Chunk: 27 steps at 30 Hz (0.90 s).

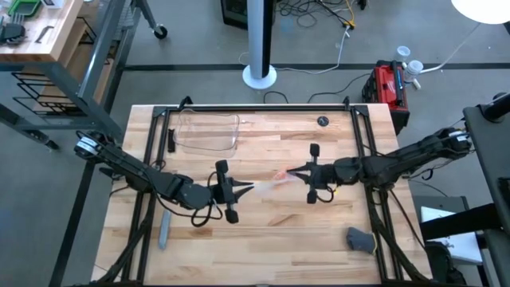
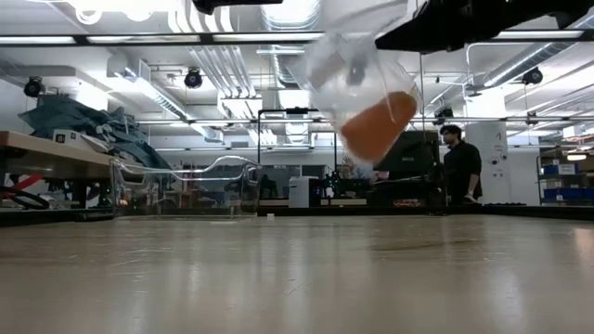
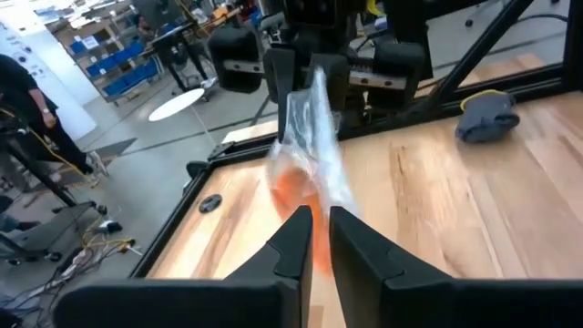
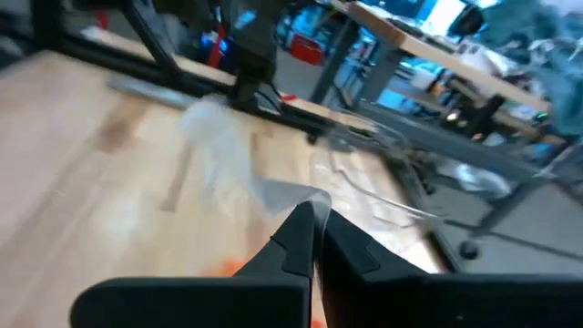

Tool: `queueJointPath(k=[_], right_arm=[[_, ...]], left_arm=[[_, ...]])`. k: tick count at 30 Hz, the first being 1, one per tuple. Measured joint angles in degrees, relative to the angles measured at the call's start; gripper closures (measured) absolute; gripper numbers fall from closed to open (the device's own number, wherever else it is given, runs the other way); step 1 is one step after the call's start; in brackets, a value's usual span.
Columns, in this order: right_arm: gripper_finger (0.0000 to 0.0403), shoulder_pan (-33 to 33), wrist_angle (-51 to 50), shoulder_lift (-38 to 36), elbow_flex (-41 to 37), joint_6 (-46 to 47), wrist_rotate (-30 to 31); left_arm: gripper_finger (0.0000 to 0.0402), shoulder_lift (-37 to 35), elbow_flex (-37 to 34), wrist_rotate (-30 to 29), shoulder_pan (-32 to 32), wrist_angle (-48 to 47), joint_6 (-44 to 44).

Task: Roll bandage
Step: Put the packaged orange bandage into the transparent bin

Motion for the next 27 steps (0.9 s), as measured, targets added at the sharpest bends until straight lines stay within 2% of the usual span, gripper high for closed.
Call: queueJointPath(k=[5,14,17,21,23,27], right_arm=[[0.0402,2.3,3.4,0.9,-0.6,-6.0,5.1],[0.0403,7.2,18.3,0.4,-5.9,-14.9,7.6],[0.0403,9.4,21.6,0.4,-7.0,-19.1,10.8],[0.0403,12.0,24.0,0.9,-7.8,-25.6,18.9],[0.0403,12.9,25.7,0.9,-8.2,-28.0,21.2],[0.0403,13.3,27.8,0.9,-8.5,-29.5,21.4]], left_arm=[[0.0368,0.0,0.0,-0.1,0.0,-0.3,0.0],[0.0380,0.0,0.0,-2.3,0.0,-2.1,-0.2],[0.0380,0.0,0.0,-6.8,-0.2,-3.5,-0.2],[0.0380,0.0,0.0,-12.2,-0.3,-5.2,-0.2],[0.0380,0.0,0.0,-13.1,-0.2,-5.2,-0.2],[0.0380,0.0,0.0,-11.7,0.5,-3.6,-0.2]])
